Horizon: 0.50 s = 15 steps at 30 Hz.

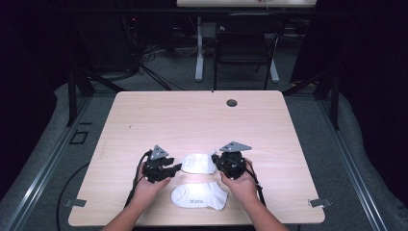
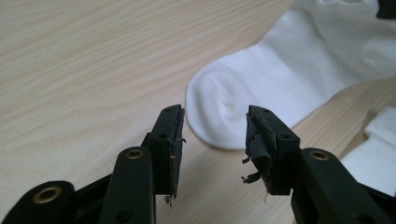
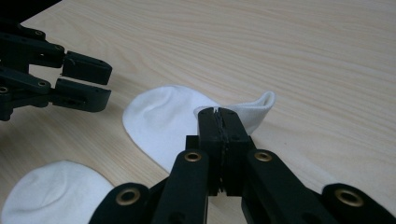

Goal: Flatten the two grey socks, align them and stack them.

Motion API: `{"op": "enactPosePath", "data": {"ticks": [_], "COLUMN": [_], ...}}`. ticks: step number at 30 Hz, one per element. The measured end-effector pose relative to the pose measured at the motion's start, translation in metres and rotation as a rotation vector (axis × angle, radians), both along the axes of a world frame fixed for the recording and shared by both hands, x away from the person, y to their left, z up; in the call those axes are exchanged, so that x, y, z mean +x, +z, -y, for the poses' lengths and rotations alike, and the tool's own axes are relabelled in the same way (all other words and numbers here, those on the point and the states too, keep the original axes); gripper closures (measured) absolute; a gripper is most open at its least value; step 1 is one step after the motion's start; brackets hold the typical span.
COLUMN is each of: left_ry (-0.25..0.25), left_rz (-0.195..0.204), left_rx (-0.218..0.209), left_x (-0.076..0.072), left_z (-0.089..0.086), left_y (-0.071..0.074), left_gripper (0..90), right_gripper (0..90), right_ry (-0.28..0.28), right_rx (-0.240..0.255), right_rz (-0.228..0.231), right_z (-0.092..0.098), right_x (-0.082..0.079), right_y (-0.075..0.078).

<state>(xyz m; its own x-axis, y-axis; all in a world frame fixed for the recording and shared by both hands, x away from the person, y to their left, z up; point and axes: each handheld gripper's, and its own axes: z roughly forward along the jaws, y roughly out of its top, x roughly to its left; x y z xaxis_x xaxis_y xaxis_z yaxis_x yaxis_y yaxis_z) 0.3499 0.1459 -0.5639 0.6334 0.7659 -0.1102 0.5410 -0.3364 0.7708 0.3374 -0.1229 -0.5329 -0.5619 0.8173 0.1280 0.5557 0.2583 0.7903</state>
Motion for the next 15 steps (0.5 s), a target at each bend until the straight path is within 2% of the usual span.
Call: {"op": "enactPosePath", "data": {"ticks": [4,7,15], "left_ry": [0.001,-0.002,0.001], "left_rz": [-0.004,-0.003,-0.045], "left_rx": [0.006,0.027,0.051], "left_x": [0.005,0.010,0.020], "left_z": [0.009,0.015,0.022], "left_y": [-0.001,-0.003,-0.015], "left_gripper": [55.9,55.8,57.1], "right_gripper": [89.6,89.6,89.5], "right_ry": [-0.013,-0.018,-0.048], "right_rx": [-0.004,-0.016,-0.043], "right_rz": [-0.010,-0.018,-0.038], "right_z": [0.005,0.007,0.017], "right_x": [0.000,0.001,0.000], "right_y": [-0.005,-0.008,-0.015]}}
